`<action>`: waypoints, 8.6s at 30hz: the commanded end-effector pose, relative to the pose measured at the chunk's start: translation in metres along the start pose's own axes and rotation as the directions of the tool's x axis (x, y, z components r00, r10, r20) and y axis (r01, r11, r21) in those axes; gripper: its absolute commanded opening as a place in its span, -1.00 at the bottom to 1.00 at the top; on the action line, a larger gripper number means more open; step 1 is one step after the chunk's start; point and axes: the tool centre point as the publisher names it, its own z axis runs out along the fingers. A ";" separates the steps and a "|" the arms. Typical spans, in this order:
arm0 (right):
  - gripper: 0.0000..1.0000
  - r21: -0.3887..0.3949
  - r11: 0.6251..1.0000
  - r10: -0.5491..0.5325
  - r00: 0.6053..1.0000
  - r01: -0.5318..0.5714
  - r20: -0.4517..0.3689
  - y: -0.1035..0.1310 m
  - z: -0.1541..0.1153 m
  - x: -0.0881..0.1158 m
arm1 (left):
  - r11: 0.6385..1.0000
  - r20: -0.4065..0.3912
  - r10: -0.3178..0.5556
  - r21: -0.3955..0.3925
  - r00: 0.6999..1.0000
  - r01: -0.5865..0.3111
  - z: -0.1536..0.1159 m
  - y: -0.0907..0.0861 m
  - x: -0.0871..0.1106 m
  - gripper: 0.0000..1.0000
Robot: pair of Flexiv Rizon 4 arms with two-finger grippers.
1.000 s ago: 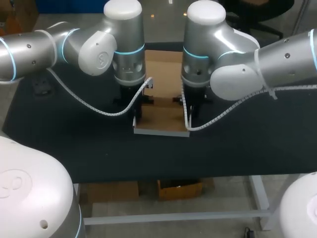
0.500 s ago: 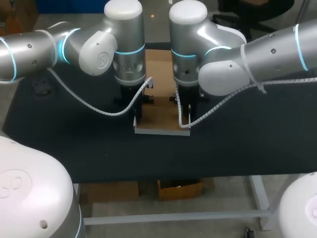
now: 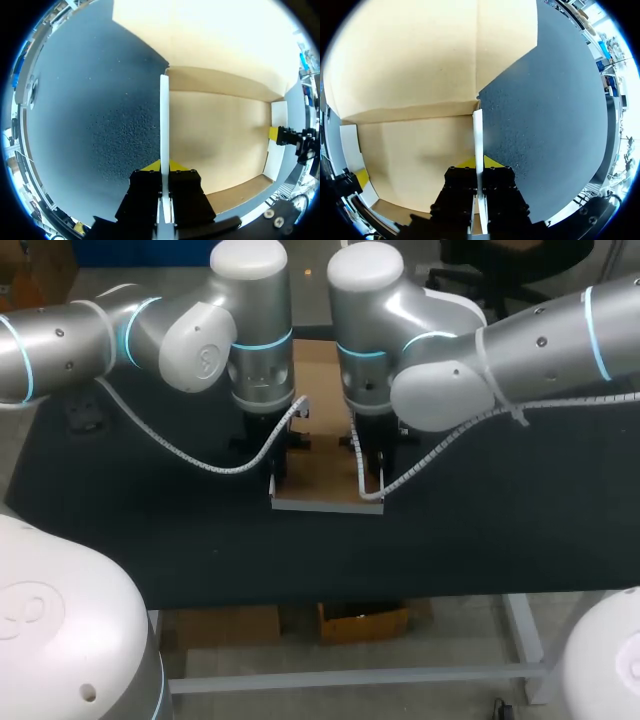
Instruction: Assemble the packaging by folding the flat box into shape, placing the metal phone stand inside, and closing the box properly
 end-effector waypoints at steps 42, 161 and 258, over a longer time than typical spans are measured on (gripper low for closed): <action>-1.00 -0.056 0.977 0.214 0.921 -0.207 0.327 0.004 0.025 0.000 | 1.000 0.005 0.000 0.000 1.000 0.000 -0.001 0.001 -0.001 -1.00; -1.00 -0.074 0.993 0.099 0.994 -0.095 0.053 -0.011 0.010 0.004 | 1.000 0.005 0.000 0.000 1.000 0.000 -0.001 0.001 -0.001 -1.00; -0.22 -0.047 0.999 -0.028 0.965 0.017 -0.260 -0.023 -0.019 0.005 | 1.000 0.005 0.000 0.000 1.000 0.000 -0.001 0.001 -0.001 -1.00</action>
